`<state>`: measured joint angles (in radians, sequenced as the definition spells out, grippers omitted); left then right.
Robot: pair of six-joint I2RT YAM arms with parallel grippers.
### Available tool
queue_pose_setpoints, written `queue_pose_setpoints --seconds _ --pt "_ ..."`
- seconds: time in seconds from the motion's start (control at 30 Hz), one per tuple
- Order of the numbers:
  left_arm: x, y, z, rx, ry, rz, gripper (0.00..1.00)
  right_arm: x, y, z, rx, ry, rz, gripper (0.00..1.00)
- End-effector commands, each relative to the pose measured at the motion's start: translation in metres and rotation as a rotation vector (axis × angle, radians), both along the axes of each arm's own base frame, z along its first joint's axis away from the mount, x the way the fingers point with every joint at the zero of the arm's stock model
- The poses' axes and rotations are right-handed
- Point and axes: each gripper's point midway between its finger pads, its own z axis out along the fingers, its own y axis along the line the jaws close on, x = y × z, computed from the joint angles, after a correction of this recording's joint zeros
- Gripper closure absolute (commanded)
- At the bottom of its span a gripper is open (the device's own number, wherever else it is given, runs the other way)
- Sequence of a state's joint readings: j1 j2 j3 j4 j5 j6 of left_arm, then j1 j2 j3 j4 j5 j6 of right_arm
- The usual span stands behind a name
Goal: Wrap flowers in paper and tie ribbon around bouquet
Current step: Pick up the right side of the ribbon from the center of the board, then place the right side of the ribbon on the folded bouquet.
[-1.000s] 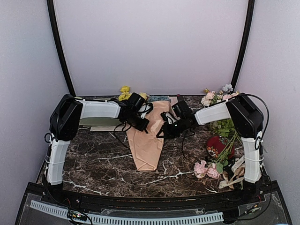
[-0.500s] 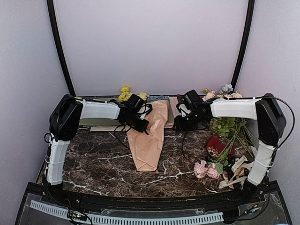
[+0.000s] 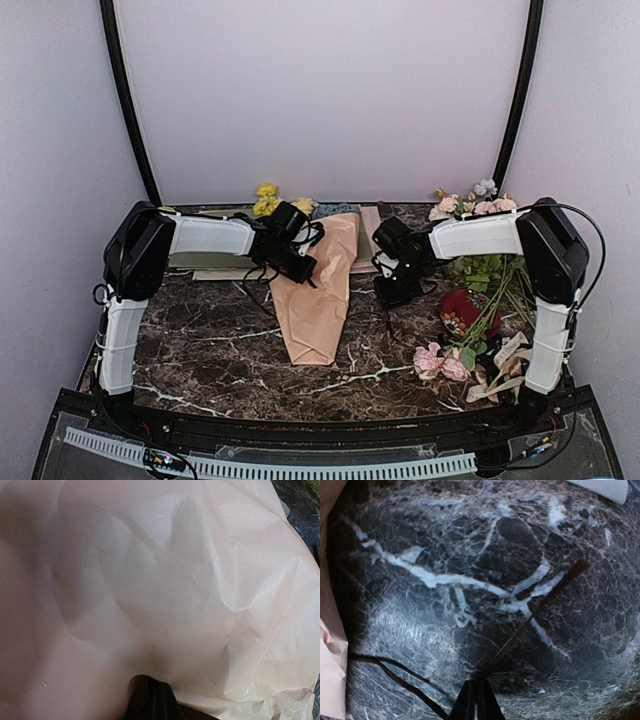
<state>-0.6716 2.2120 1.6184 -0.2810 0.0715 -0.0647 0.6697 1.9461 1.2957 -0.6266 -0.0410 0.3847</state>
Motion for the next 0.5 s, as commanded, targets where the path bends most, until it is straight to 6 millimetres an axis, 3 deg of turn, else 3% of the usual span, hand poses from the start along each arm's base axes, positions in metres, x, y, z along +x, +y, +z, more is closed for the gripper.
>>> queue_pose_setpoints --seconds 0.0,0.1,0.13,0.2,0.33,0.4,0.47 --pt "-0.014 0.011 -0.001 0.031 0.049 -0.009 1.0 -0.004 -0.012 0.001 -0.045 0.037 -0.002 1.0" --pt "-0.013 0.01 0.0 0.027 0.044 -0.012 1.0 0.032 -0.012 0.049 0.008 -0.103 -0.015 1.0" --pt "-0.013 0.01 0.0 0.022 0.048 -0.01 1.0 0.044 -0.003 0.072 0.065 -0.162 0.013 1.0" --pt "-0.014 0.009 0.0 0.008 0.059 -0.014 1.0 0.05 0.034 0.122 0.25 -0.256 0.15 1.0" --pt "-0.015 0.008 0.003 -0.03 0.071 -0.014 1.0 0.011 0.119 0.203 0.67 -0.339 0.535 1.0" --pt "-0.015 0.005 0.011 -0.073 0.056 -0.019 1.0 0.005 0.142 0.227 0.828 -0.372 0.592 1.0" --pt "-0.015 0.003 0.02 -0.12 0.026 -0.024 1.0 0.014 0.153 0.236 0.957 -0.366 0.58 1.0"
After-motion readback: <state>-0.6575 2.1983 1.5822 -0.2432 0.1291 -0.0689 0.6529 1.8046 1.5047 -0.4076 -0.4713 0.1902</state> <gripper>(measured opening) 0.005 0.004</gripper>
